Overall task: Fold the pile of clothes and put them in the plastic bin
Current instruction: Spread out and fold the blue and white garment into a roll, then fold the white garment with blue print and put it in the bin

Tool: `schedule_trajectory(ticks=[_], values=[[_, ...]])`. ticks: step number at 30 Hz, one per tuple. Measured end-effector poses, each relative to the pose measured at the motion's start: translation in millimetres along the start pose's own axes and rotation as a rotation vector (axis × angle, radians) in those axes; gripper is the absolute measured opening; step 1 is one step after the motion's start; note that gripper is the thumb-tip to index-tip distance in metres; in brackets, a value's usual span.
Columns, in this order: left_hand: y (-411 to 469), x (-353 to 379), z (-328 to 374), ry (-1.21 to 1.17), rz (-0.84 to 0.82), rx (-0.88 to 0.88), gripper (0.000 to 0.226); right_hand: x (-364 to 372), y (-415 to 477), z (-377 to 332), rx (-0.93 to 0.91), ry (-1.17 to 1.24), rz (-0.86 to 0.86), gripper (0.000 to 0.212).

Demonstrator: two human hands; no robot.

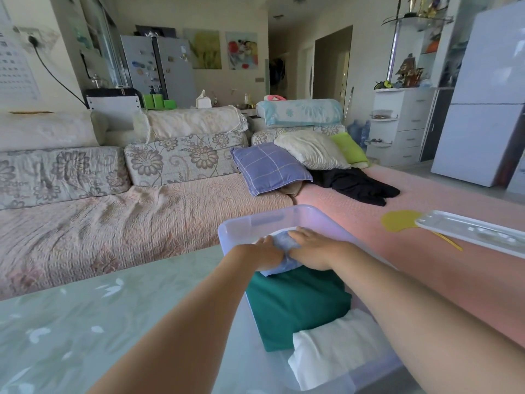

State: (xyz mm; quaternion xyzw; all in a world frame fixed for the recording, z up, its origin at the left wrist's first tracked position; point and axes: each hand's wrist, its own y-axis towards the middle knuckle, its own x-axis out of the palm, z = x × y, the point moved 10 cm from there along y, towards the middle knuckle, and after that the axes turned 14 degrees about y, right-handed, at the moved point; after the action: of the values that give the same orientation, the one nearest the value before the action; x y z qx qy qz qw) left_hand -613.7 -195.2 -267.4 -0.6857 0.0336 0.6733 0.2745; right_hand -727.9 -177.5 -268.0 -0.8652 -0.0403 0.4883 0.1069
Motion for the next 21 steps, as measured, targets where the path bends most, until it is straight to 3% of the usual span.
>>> schedule_trajectory(ticks=[4, 7, 12, 21], values=[[-8.8, -14.3, -5.2, 0.067, 0.112, -0.051, 0.063, -12.1, -8.8, -14.9, -0.032, -0.065, 0.099, 0.073], [-27.7, -41.8, -3.9, 0.068, 0.324, -0.012, 0.054, -32.3, -29.0, -40.8, -0.115, -0.036, 0.211, 0.053], [-89.2, -79.2, -22.2, 0.016, 0.616, 0.072, 0.045, -39.8, -65.7, -102.8, -0.272, 0.081, 0.309, 0.04], [-234.3, -57.2, -187.5, -0.045, 0.674, -0.119, 0.037, 51.7, -125.7, -272.9, -0.483, 0.152, 0.2, 0.031]])
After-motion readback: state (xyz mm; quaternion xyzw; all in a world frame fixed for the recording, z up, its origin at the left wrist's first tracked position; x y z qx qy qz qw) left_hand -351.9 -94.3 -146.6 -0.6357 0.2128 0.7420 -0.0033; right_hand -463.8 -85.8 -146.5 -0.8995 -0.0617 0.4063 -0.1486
